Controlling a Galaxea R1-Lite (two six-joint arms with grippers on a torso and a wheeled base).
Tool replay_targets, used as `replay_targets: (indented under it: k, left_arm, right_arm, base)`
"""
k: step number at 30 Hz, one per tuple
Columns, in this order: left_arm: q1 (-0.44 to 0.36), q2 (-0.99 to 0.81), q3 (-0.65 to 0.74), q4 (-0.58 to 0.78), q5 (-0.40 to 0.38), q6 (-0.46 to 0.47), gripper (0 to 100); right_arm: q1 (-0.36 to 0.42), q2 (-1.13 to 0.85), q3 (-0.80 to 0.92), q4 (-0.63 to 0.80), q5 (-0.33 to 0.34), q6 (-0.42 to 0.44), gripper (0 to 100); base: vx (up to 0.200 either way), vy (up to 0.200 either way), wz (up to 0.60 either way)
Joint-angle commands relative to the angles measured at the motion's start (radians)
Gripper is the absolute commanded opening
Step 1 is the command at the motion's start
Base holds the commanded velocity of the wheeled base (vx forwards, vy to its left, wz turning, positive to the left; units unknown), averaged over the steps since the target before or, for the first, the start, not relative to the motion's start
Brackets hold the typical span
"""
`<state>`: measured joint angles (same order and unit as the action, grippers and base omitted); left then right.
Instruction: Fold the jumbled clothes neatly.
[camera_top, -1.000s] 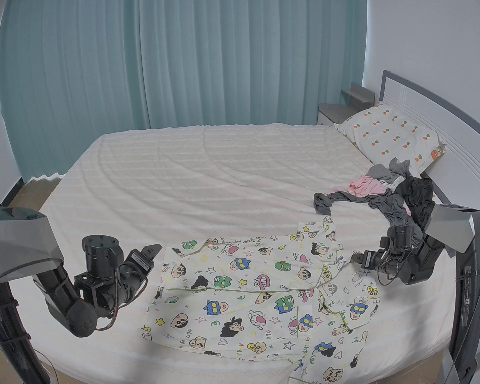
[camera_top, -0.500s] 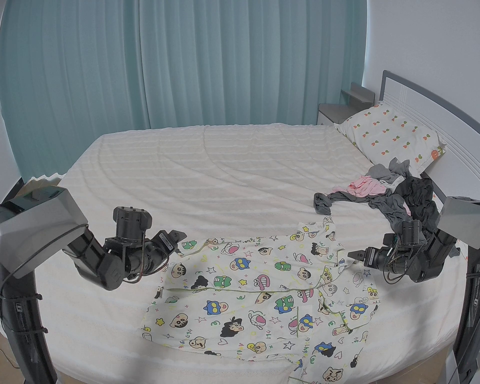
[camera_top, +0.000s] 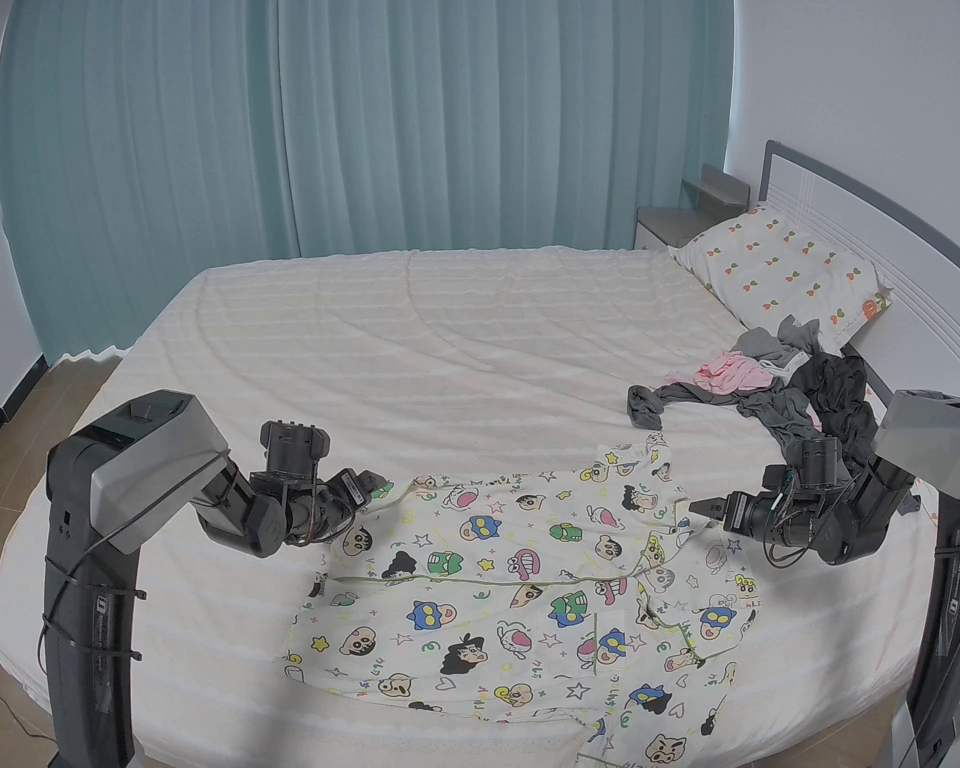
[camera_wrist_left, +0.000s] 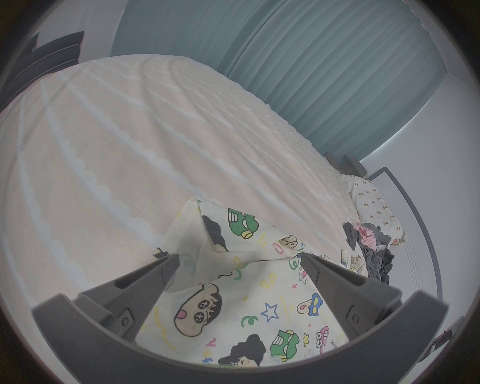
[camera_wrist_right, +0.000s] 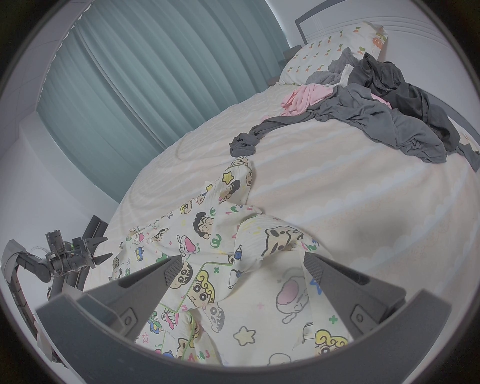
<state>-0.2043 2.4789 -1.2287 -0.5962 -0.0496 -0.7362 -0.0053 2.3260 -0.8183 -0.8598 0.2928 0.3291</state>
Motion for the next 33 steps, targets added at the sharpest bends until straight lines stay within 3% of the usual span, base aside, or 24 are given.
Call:
replay_targets:
  k: [1,14,15,20,28,33]
  left_arm:
    - [0.002,0.064,-0.089,0.035,0.005,0.001,100]
    - [-0.014,0.166,-0.347,0.222,0.031,-0.011,100]
    - [-0.017,0.172,-0.365,0.233,0.034,-0.015,0]
    - [-0.012,0.173,-0.402,0.234,0.109,-0.054,0]
    - [0.011,0.163,-0.414,0.228,0.126,-0.075,0]
    - [0.051,0.189,-0.508,0.228,0.183,-0.077,0]
  right_arm:
    - [-0.001,0.003,-0.001,-0.002,0.0,0.001,100]
    - [0.001,0.006,-0.002,-0.018,-0.001,-0.001,100]
    - [0.001,0.006,-0.002,-0.018,-0.001,-0.001,100]
    - [0.001,0.006,-0.001,-0.018,0.0,-0.001,100]
    - [0.001,0.006,0.001,-0.018,0.0,-0.001,100]
    - [0.001,0.007,-0.001,-0.018,-0.001,-0.001,100]
  base:
    - [0.0,0.0,0.0]
    - [0.0,0.0,0.0]
    - [0.0,0.0,0.0]
    - [0.0,0.0,0.0]
    - [0.0,0.0,0.0]
    - [0.0,0.0,0.0]
